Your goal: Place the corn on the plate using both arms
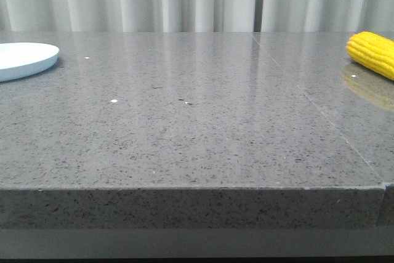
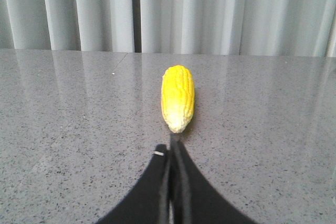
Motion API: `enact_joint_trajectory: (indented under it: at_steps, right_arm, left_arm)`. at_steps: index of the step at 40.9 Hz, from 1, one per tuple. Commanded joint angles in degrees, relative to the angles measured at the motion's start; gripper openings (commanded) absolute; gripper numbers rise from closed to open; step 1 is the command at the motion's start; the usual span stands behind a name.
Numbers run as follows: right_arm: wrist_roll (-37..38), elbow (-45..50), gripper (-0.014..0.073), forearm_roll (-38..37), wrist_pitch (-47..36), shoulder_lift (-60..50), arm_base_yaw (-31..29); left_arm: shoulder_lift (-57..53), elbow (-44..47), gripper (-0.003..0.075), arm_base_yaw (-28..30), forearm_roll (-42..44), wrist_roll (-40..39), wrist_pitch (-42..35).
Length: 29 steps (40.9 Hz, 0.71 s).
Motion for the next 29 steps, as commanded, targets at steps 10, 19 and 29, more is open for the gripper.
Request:
enact_joint_trajectory:
  at_steps: [10, 19, 29]
  right_arm:
    - [0.04, -1.27, -0.0068, 0.13, -5.33, -0.97, -0.27]
    - [0.04, -1.36, -0.0068, 0.31, -8.22, -0.97, -0.27]
    - [0.04, -11.05, -0.0068, 1.62, -3.11, -0.81, -0.27]
  left_arm:
    - [-0.95, 1.31, -0.0020, 0.01, 0.00, -0.71, -4.64]
    - [-0.95, 1.21, -0.0020, 0.01, 0.00, -0.71, -5.80]
    - [-0.70, -5.40, -0.0020, 0.01, 0.00, -0.71, -7.06]
